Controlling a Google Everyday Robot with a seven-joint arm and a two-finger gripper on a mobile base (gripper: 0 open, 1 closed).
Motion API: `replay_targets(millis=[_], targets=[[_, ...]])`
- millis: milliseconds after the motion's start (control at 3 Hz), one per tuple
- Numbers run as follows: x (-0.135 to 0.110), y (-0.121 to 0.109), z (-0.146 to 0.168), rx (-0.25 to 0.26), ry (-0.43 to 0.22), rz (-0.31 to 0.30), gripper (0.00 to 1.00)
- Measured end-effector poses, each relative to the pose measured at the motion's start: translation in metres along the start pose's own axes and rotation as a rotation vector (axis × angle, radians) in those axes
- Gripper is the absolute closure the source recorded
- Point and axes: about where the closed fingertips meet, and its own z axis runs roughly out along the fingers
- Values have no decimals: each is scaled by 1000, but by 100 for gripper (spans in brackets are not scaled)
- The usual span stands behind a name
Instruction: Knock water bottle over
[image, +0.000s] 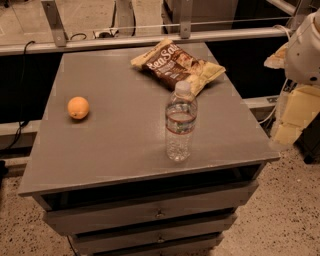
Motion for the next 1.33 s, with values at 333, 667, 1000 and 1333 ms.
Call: replay_targets(millis=[333, 667, 1000, 1333], targets=[[0, 0, 0, 0, 0, 0, 0], [-1, -2, 0, 5, -23, 4, 0], [-4, -4, 17, 1, -122, 20, 0], [-21, -5, 50, -28, -287, 31, 0]])
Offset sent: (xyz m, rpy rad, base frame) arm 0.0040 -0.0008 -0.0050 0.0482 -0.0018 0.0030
